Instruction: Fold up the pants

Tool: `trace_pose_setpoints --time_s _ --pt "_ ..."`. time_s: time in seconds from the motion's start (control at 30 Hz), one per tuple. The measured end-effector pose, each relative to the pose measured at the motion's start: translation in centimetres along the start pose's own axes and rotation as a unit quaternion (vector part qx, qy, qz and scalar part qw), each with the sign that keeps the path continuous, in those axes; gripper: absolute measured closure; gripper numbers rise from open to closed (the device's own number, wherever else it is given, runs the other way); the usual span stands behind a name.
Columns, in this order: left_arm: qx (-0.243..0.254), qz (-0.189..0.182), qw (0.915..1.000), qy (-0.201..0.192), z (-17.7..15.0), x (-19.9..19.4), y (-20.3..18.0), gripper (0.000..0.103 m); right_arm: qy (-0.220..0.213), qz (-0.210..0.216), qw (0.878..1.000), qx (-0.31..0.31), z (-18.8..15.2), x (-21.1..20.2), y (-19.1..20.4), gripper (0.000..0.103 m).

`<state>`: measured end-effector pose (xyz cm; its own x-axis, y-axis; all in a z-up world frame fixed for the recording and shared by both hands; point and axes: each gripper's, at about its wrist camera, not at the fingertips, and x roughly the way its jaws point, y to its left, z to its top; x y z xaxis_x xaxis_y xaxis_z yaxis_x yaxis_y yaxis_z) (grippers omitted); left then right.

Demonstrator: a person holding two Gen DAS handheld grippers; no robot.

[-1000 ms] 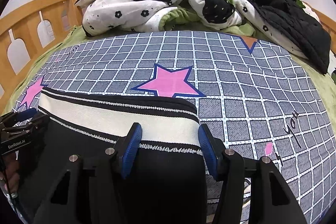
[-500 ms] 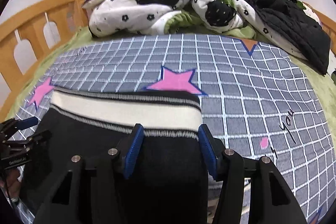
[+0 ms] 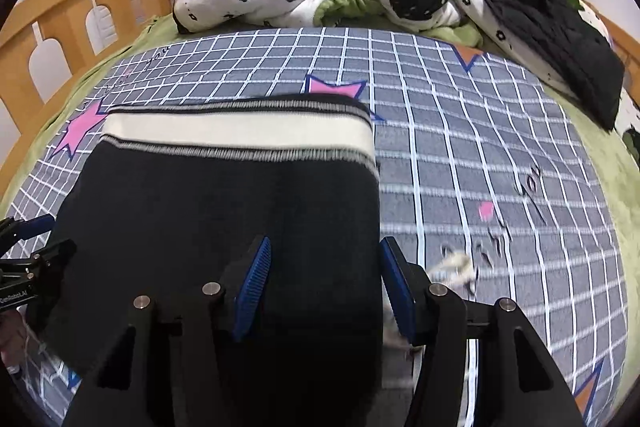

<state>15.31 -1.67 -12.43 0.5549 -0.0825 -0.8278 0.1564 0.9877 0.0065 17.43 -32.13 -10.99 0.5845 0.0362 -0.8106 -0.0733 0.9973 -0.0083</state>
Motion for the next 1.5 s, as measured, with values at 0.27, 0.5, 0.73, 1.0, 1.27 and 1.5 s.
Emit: trace_pose_setpoints --time_s 0.27,0.5,0.73,1.0,1.27,1.5 --pt "-0.032 -0.016 0.9993 0.011 -3.1 -2.5 0.3 0.036 0.008 0.010 1.000 0.005 -3.9 -4.6 0.5 0.048" --pt "-0.044 0.003 0.9989 0.014 -6.1 -4.6 -1.3 0.036 -0.007 0.010 0.999 0.041 -7.0 -8.4 1.1 0.048" --pt "-0.064 0.015 0.9966 -0.050 -6.8 -10.3 -1.5 0.036 -0.056 0.000 0.997 0.061 -9.0 -13.9 0.7 0.035" --pt "-0.046 0.034 0.9929 -0.104 -8.8 -15.1 -3.1 0.025 -0.108 -0.045 0.992 0.038 -11.2 -18.0 0.9 0.004" --pt "-0.040 0.022 0.9935 -0.105 -10.4 -16.1 -4.2 0.024 -0.112 -0.031 0.992 0.054 -13.2 -19.8 1.3 0.003" --pt "-0.060 0.018 0.9921 -0.109 -10.3 -16.4 -3.2 0.024 -0.111 -0.027 0.992 0.055 -13.7 -19.7 1.4 0.003"
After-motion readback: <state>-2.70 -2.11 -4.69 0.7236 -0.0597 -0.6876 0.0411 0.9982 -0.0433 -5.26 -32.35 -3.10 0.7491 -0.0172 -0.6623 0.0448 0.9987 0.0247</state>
